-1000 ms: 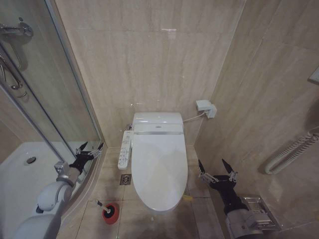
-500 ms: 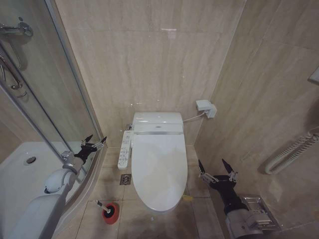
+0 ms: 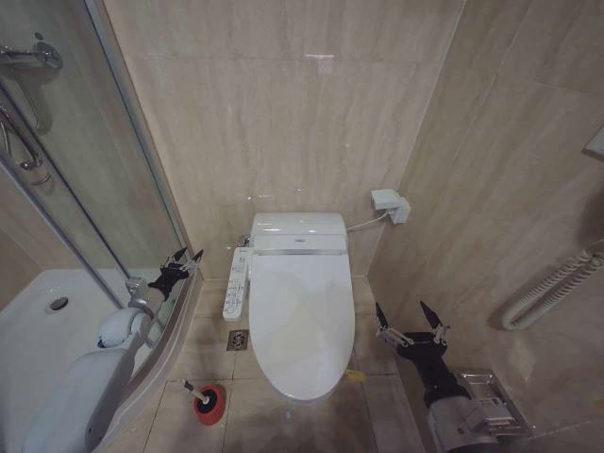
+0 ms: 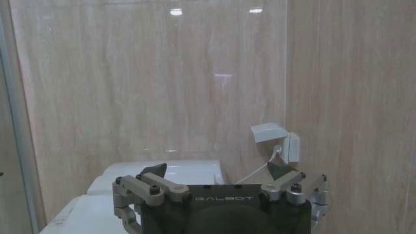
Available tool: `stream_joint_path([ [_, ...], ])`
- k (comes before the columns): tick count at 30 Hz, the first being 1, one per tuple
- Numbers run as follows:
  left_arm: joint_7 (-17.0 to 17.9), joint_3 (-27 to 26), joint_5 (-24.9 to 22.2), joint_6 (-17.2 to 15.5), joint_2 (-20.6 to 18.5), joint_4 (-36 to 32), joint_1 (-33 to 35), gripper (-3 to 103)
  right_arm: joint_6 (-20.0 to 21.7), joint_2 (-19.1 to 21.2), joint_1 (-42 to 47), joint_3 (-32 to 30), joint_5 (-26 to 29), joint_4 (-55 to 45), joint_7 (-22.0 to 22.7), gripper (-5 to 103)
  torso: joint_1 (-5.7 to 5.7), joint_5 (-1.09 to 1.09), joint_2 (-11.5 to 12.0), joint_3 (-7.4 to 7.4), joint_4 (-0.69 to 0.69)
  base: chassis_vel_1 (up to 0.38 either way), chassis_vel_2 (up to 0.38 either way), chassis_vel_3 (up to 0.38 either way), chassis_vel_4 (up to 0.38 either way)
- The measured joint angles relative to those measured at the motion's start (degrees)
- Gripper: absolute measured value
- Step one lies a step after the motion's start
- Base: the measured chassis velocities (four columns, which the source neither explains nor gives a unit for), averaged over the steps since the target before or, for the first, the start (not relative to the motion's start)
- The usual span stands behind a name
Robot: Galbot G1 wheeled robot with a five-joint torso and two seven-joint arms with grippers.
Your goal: Open the toilet lid, clean the toilet bowl with a toilet brush, close the toilet lid, and flush.
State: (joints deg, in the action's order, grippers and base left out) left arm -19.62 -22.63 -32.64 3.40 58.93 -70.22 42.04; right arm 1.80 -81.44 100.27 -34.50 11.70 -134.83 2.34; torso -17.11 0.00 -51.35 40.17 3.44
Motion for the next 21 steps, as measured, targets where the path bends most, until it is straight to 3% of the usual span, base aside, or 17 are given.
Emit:
stream_joint_path([
  [1, -0.2, 0.2, -0.1, 0.2, -0.1, 0.8, -0.6, 47, 0.0, 0.0, 0.0, 0.0, 0.0, 0.0, 0.0, 100, 0.00, 0.01, 0.0, 0.00, -0.01, 0.000, 0.000, 0.000, 0.000],
  [9, -2.4, 2.4, -0.9, 1.7, -0.6, 6.2, -4.6, 47, 0.0, 0.0, 0.0, 0.0, 0.0, 0.0, 0.0, 100, 0.00, 0.00, 0.0, 0.00, -0.02, 0.000, 0.000, 0.000, 0.000],
  [10, -2.7, 3.1, -1.3, 2.2, -0.5, 7.3, -5.8, 20, 0.0, 0.0, 0.0, 0.0, 0.0, 0.0, 0.0, 100, 0.00, 0.00, 0.0, 0.00, -0.02, 0.000, 0.000, 0.000, 0.000],
  [15, -4.1, 5.1, -1.9, 3.3, 0.0, 11.5, -8.9, 20, 0.0, 0.0, 0.0, 0.0, 0.0, 0.0, 0.0, 100, 0.00, 0.00, 0.0, 0.00, 0.01, 0.000, 0.000, 0.000, 0.000],
  [16, -4.5, 6.1, -1.9, 3.8, 0.1, 13.2, -10.1, 1, 0.0, 0.0, 0.0, 0.0, 0.0, 0.0, 0.0, 100, 0.00, 0.01, 0.0, 0.00, 0.00, 0.000, 0.000, 0.000, 0.000],
  [21, -5.5, 8.3, -1.8, 5.4, 0.8, 17.6, -12.6, 1, 0.0, 0.0, 0.0, 0.0, 0.0, 0.0, 0.0, 100, 0.00, 0.01, 0.0, 0.00, -0.02, 0.000, 0.000, 0.000, 0.000],
])
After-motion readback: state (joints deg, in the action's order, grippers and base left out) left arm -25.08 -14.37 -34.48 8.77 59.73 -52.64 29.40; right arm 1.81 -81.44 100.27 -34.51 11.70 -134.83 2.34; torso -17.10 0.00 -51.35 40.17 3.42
